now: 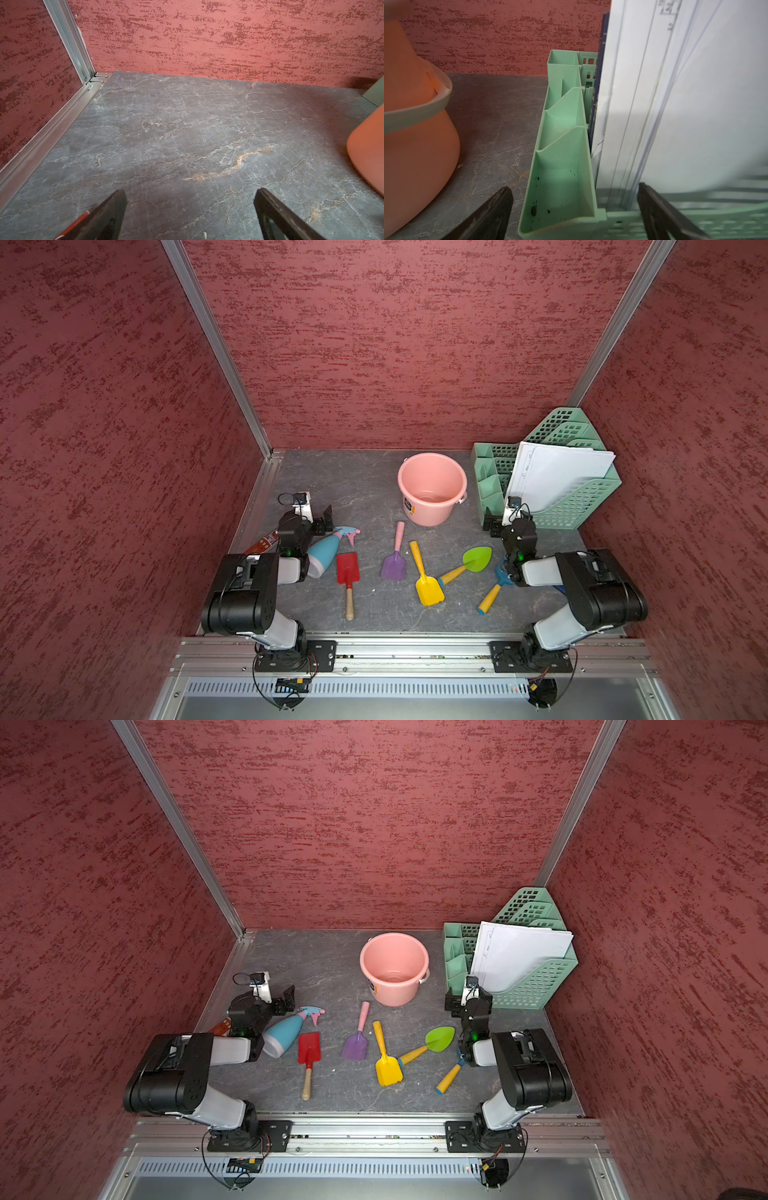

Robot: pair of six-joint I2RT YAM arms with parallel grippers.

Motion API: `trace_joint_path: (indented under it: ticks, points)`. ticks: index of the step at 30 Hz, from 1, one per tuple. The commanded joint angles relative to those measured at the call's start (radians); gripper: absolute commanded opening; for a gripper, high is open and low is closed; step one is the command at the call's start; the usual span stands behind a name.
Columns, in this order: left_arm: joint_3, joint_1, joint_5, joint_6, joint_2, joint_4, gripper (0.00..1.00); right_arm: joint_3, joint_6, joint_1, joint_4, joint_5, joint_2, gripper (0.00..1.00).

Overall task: Organize the gardening tools
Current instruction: Pick up the gardening tool from the center of the board.

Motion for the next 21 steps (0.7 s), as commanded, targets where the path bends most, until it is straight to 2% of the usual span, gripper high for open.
trace_joint_path:
  ticks: [1, 4, 6, 9, 12, 15, 21]
  points:
    - [0.015, 0.0, 0.001, -0.002, 0.006, -0.001, 1.0, 0.013, 0.011, -0.008, -0.005, -0.022, -0.02, 0.98]
    - [0.048, 0.0, -0.002, -0.004, -0.023, -0.086, 1.0, 0.015, 0.022, -0.006, -0.051, 0.017, -0.069, 0.98]
    - [0.1, 0.002, 0.006, -0.002, -0.06, -0.206, 1.0, 0.029, 0.019, -0.004, -0.144, 0.024, -0.163, 0.98]
    - [0.127, -0.009, -0.003, 0.008, -0.082, -0.286, 1.0, 0.032, 0.032, 0.018, -0.248, 0.09, -0.272, 0.99]
    - [0.15, -0.041, -0.055, 0.018, -0.121, -0.381, 1.0, 0.065, 0.146, 0.026, -0.483, 0.112, -0.4, 0.98]
    - [0.187, -0.076, -0.105, 0.026, -0.16, -0.518, 1.0, 0.106, 0.192, 0.06, -0.718, 0.163, -0.523, 0.98]
    - [0.224, -0.149, -0.17, 0.016, -0.287, -0.71, 1.0, 0.189, 0.306, 0.1, -1.094, 0.154, -0.731, 0.99]
